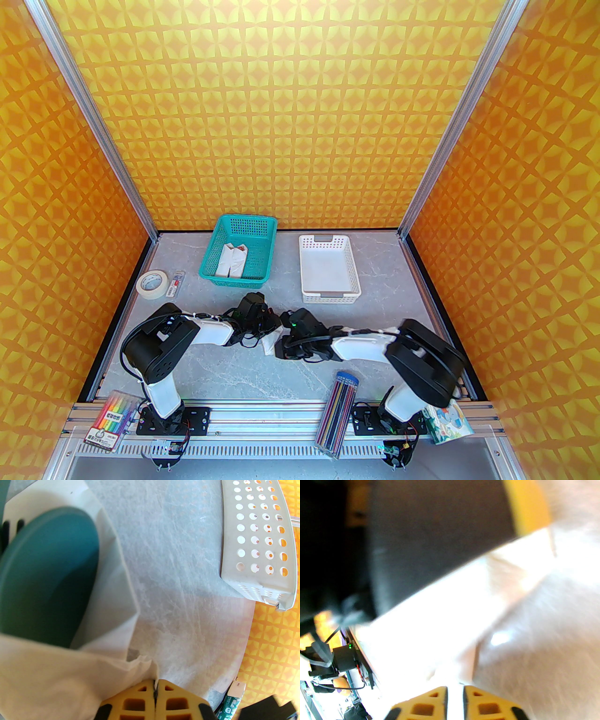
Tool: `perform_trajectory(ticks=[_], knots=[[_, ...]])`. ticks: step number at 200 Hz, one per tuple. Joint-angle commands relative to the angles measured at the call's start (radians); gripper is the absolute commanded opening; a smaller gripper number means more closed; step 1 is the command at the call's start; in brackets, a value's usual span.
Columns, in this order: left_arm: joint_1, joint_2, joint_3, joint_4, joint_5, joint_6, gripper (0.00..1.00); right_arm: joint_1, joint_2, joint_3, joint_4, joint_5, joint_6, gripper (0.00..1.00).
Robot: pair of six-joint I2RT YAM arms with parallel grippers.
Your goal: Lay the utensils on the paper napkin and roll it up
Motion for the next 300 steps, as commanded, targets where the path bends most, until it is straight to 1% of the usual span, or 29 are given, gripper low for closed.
perform_trajectory(ticks=[1, 12, 24, 63, 114, 145, 195, 216, 263, 300], knots=[[-0.010, 0.009, -0.018, -0.036, -0.019, -0.001, 0.00, -0.054, -0.089, -0.042, -0.046, 0.027, -0.005, 0.28], [-0.010, 0.007, -0.018, -0.037, -0.020, 0.000, 0.00, -0.079, -0.116, -0.061, -0.042, 0.029, -0.001, 0.33], [-0.011, 0.006, -0.018, -0.038, -0.020, 0.000, 0.00, -0.085, -0.126, -0.070, -0.022, 0.033, 0.012, 0.38], [-0.013, 0.001, -0.018, -0.038, -0.022, 0.000, 0.00, -0.070, -0.071, -0.065, 0.130, -0.014, 0.081, 0.50], [-0.015, -0.002, -0.016, -0.038, -0.025, 0.000, 0.00, -0.024, 0.017, -0.061, 0.241, 0.019, 0.154, 0.52], [-0.016, -0.003, -0.017, -0.038, -0.025, -0.001, 0.00, -0.014, 0.044, -0.062, 0.305, 0.030, 0.185, 0.52], [-0.018, -0.006, -0.017, -0.034, -0.025, -0.002, 0.00, -0.001, 0.099, -0.040, 0.296, 0.059, 0.195, 0.48], [-0.018, -0.007, -0.015, -0.035, -0.025, -0.001, 0.00, 0.003, 0.123, -0.038, 0.320, 0.058, 0.206, 0.47], [-0.019, -0.005, -0.015, -0.036, -0.025, -0.002, 0.00, 0.010, 0.151, -0.026, 0.312, 0.076, 0.206, 0.38], [-0.021, -0.008, -0.012, -0.035, -0.023, 0.000, 0.00, 0.011, 0.174, -0.028, 0.296, 0.082, 0.209, 0.27]])
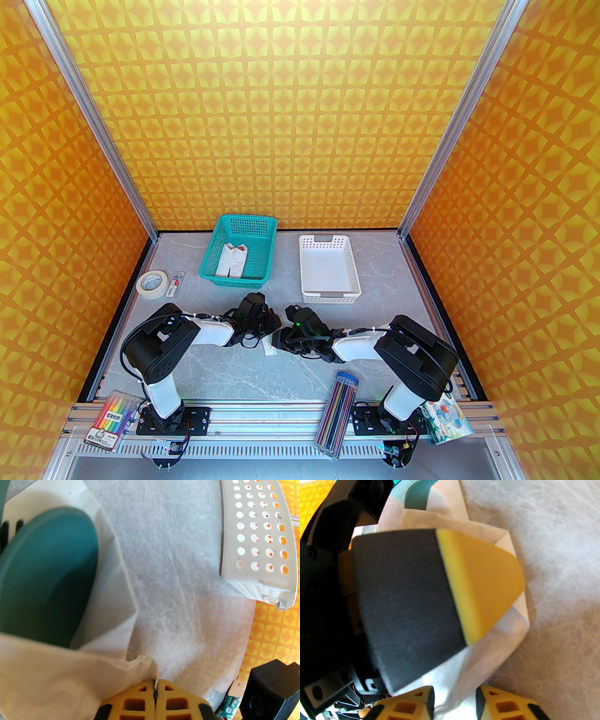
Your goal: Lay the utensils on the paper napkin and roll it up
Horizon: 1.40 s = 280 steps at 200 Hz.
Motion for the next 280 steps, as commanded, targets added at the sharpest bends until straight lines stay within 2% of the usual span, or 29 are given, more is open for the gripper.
perform_trajectory(ticks=[1, 62, 114, 157, 161, 187, 215, 280], knots=[[-0.014, -0.008, -0.012, -0.035, -0.019, 0.001, 0.00, 0.011, 0.040, 0.006, -0.022, 0.031, 0.004, 0.26], [-0.014, -0.065, 0.042, -0.108, -0.003, 0.049, 0.01, 0.012, 0.079, -0.012, -0.063, 0.028, 0.020, 0.10], [-0.004, -0.172, 0.140, -0.277, -0.003, 0.148, 0.15, 0.012, 0.101, -0.034, -0.071, 0.026, 0.034, 0.00], [0.024, -0.274, 0.159, -0.379, -0.003, 0.197, 0.22, 0.012, 0.104, -0.040, -0.069, 0.027, 0.039, 0.00], [0.054, -0.287, 0.155, -0.388, -0.003, 0.201, 0.22, 0.011, 0.104, -0.040, -0.068, 0.028, 0.039, 0.00], [0.109, -0.377, 0.108, -0.438, -0.004, 0.218, 0.28, 0.012, 0.101, -0.040, -0.071, 0.027, 0.038, 0.00], [0.168, -0.470, 0.016, -0.470, -0.008, 0.229, 0.38, 0.012, 0.095, -0.038, -0.082, 0.027, 0.032, 0.00], [0.176, -0.533, -0.159, -0.373, 0.022, 0.188, 0.56, 0.012, 0.097, -0.038, -0.089, 0.032, 0.030, 0.00]])
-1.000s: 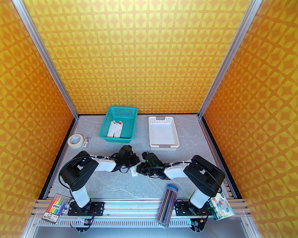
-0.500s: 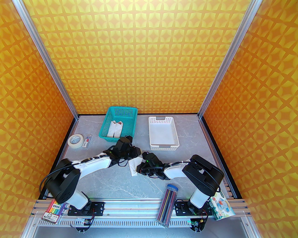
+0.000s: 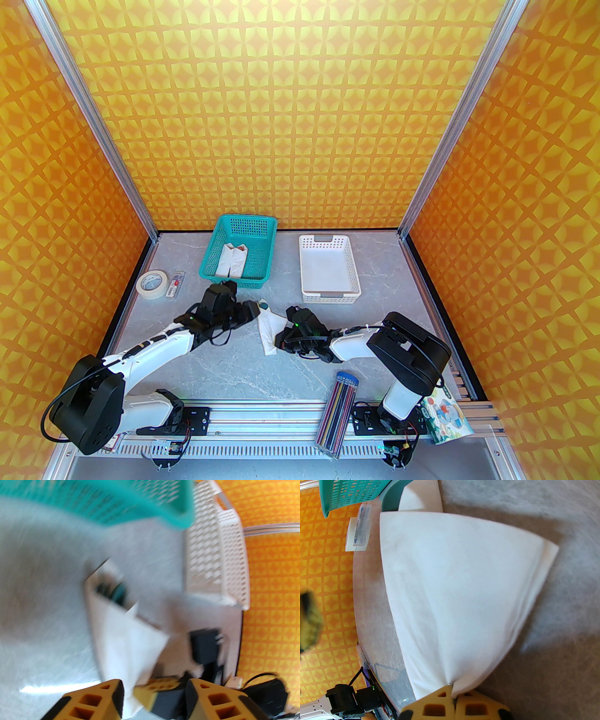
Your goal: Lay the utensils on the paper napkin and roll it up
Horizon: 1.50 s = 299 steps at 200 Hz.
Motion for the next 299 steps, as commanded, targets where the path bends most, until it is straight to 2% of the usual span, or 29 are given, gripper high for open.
perform_trajectory(ticks=[1, 88, 197, 299], knots=[[0.000, -0.015, -0.049, 0.049, 0.021, -0.016, 0.57, 0.011, 0.053, -0.035, -0.122, 0.019, 0.001, 0.00], [-0.048, 0.109, -0.093, 0.207, 0.053, -0.061, 0.58, 0.011, 0.043, -0.040, -0.153, 0.032, 0.000, 0.00], [-0.081, 0.224, -0.081, 0.271, 0.057, -0.070, 0.56, 0.011, 0.033, -0.058, -0.156, 0.039, 0.006, 0.00], [-0.091, 0.276, -0.076, 0.286, 0.061, -0.065, 0.49, 0.009, 0.034, -0.063, -0.163, 0.040, 0.007, 0.00]])
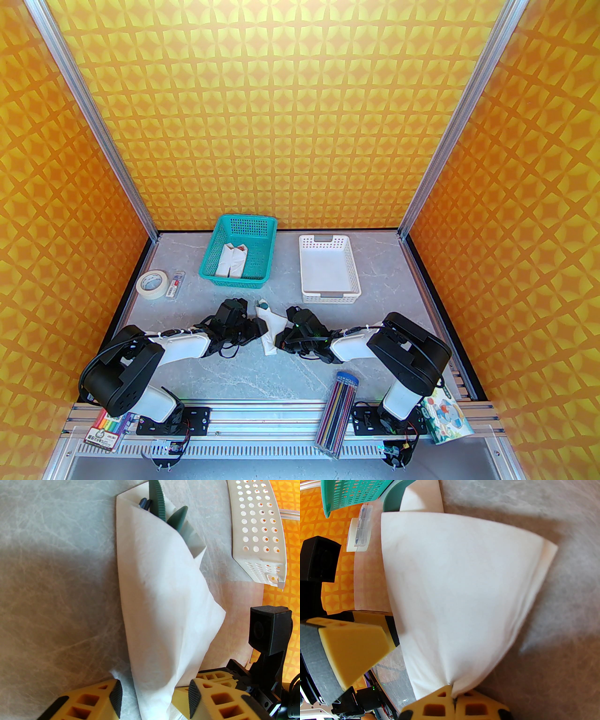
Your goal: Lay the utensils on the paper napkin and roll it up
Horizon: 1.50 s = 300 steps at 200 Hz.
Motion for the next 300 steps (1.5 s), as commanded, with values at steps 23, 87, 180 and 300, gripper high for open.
perform_trajectory(ticks=[23, 87, 180, 300], knots=[[-0.013, 0.004, 0.016, -0.029, 0.004, 0.020, 0.50, 0.008, 0.039, -0.049, -0.178, 0.036, 0.006, 0.00], [-0.014, 0.032, 0.024, 0.002, 0.024, 0.012, 0.46, 0.008, 0.042, -0.044, -0.181, 0.034, 0.003, 0.00], [-0.023, 0.076, 0.017, 0.031, 0.043, -0.008, 0.49, -0.040, 0.032, -0.105, -0.130, 0.008, 0.010, 0.00], [-0.061, 0.137, 0.040, 0.085, 0.064, -0.037, 0.50, -0.076, 0.072, -0.125, -0.106, -0.048, -0.017, 0.00]])
